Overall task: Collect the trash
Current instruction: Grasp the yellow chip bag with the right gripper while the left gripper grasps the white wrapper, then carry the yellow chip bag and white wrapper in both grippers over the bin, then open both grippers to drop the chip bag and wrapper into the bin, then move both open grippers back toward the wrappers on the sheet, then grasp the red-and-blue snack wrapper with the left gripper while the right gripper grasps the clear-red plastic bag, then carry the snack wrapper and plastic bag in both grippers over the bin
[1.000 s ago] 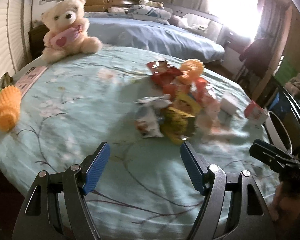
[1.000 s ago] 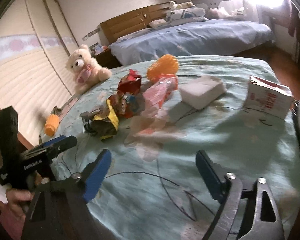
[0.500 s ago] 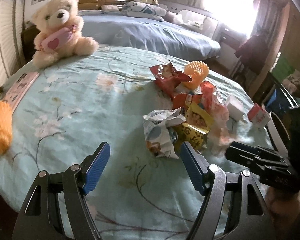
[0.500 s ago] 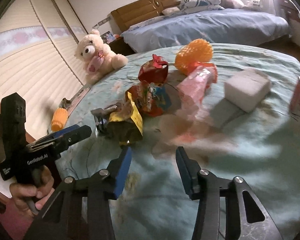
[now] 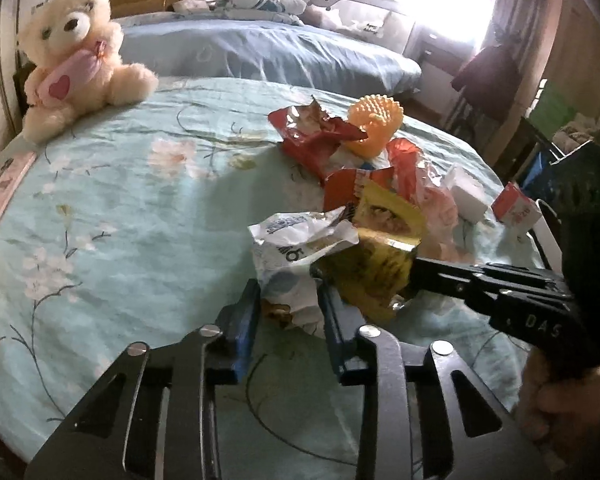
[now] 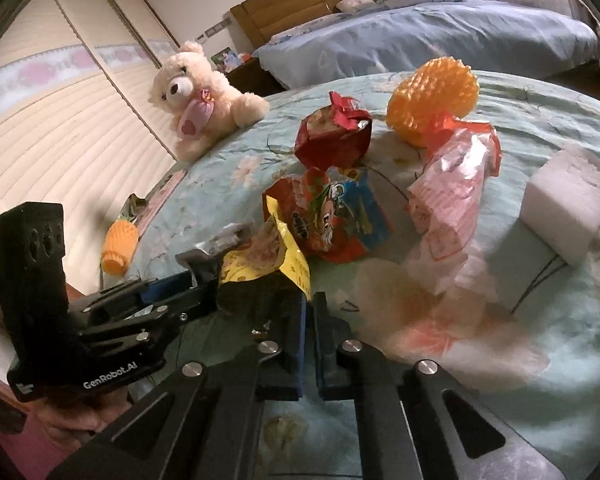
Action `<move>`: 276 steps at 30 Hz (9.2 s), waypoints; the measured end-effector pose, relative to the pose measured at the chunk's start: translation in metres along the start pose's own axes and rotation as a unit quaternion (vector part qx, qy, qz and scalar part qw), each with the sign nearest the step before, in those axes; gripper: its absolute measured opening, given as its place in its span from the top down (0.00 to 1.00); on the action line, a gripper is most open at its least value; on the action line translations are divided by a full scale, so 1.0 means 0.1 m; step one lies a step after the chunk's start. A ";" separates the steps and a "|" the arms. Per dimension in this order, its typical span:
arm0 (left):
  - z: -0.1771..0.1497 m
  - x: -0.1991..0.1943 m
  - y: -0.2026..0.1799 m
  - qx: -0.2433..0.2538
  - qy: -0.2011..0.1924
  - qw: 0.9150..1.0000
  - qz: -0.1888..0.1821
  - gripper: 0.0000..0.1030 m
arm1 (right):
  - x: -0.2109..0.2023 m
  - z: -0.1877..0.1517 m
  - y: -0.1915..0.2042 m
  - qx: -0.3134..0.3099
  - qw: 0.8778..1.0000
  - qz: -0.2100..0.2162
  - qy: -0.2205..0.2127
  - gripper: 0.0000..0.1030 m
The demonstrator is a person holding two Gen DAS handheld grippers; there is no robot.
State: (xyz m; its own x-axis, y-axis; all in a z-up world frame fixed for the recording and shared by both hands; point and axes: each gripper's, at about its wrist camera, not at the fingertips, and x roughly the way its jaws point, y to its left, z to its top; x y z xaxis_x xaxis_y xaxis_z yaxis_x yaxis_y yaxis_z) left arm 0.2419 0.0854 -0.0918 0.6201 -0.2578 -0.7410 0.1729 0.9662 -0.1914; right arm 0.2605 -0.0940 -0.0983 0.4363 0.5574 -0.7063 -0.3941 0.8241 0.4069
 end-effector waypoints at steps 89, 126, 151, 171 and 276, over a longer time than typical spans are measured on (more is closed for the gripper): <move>0.21 0.34 -3.70 0.223 0.022 0.955 -0.192 0.75 | -2.97 -1.16 -2.06 0.167 0.915 -0.317 -0.185 1.00; 0.40 0.74 -4.09 0.239 0.044 0.952 -0.185 0.74 | -2.87 -0.91 -2.44 0.168 0.907 -0.362 -0.134 1.00; 0.16 0.37 -3.07 0.140 0.014 0.980 -0.140 0.30 | -2.82 -0.91 -2.00 0.164 0.923 -0.296 -0.183 0.19; 0.02 0.13 -1.76 0.036 -0.008 0.998 -0.059 0.30 | -2.06 -0.66 -1.28 0.102 0.962 -0.203 -0.154 0.16; -0.03 0.04 -1.49 0.076 0.009 0.993 -0.093 0.87 | -1.45 -0.57 -0.88 0.084 0.989 -0.077 -0.095 0.71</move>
State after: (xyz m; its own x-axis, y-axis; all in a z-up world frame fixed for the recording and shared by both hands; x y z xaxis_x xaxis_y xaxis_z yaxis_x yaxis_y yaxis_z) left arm 0.2167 -0.0600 -0.0681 0.5528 -0.4299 -0.7139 0.3980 0.8888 -0.2271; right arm 0.1861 -0.2533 -0.0645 0.6316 0.4191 -0.6523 -0.1777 0.8972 0.4043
